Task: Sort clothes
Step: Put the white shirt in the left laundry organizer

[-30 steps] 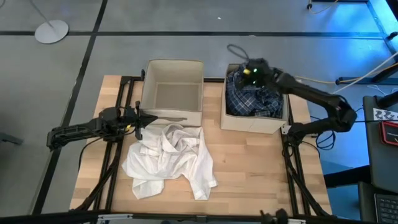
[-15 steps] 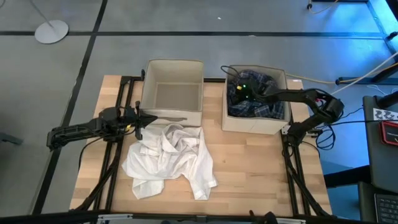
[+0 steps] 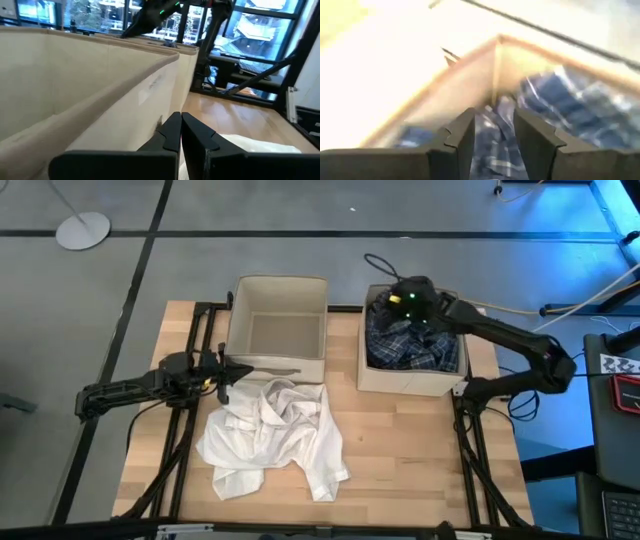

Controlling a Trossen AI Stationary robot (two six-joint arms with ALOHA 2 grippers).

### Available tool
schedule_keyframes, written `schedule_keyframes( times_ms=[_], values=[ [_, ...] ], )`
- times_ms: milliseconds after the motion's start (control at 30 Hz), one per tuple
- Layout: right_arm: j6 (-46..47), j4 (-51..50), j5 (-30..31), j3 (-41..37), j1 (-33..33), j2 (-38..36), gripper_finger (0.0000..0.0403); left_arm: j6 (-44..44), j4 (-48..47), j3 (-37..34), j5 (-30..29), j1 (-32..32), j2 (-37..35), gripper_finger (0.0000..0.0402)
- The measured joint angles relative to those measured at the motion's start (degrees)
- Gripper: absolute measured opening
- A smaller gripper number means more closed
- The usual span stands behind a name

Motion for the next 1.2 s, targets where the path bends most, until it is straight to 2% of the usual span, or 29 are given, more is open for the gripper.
schedule_keyframes(
  times_ms=[133, 233, 367, 533, 700, 867, 1000, 1067, 1200],
  values=[
    [-2.1, -0.9, 0.1, 2.3, 4.6, -4.3, 0.0140, 0.8, 0.2, 0.0, -3.0, 0.2, 0.0, 0.0006],
    [-2.7, -0.5, 0.1, 2.7, 8.6, -7.0, 0.0140, 1.3, 0.2, 0.0, -3.4, 0.2, 0.0, 0.0032],
    [-2.9, -0.7, 1.1, 2.7, 14.9, -8.6, 0.0140, 0.7, 0.0, 0.2, -4.4, 0.2, 0.0, 0.0105],
    [-3.0, -0.8, 5.0, 2.6, 22.9, -8.2, 0.0140, 0.8, -0.4, 3.1, -4.8, 0.2, 0.0, 0.0203],
    [-3.0, -1.4, 11.6, 2.6, 30.2, -8.0, 0.0140, -0.8, -2.2, 7.0, -4.3, 0.1, 0.1, 0.0263],
    [-2.9, -2.2, 17.2, 2.6, 35.6, -7.9, 0.0140, -10.9, -10.2, 10.0, -2.5, 0.1, 0.1, 0.0275],
    [-2.8, -2.7, 20.0, 2.6, 39.0, -7.9, 0.0140, -19.0, -12.1, 11.8, 7.9, 0.1, 0.3, 0.0276],
    [-2.8, -2.7, 21.3, 2.6, 40.3, -7.9, 0.0140, -19.2, -11.8, 13.8, 9.7, 0.0, 0.4, 0.0276],
    [-2.7, -2.5, 22.9, 2.6, 42.0, -7.7, 0.0140, -15.6, -11.7, 18.8, 9.0, 0.1, 1.9, 0.0276]
  ],
)
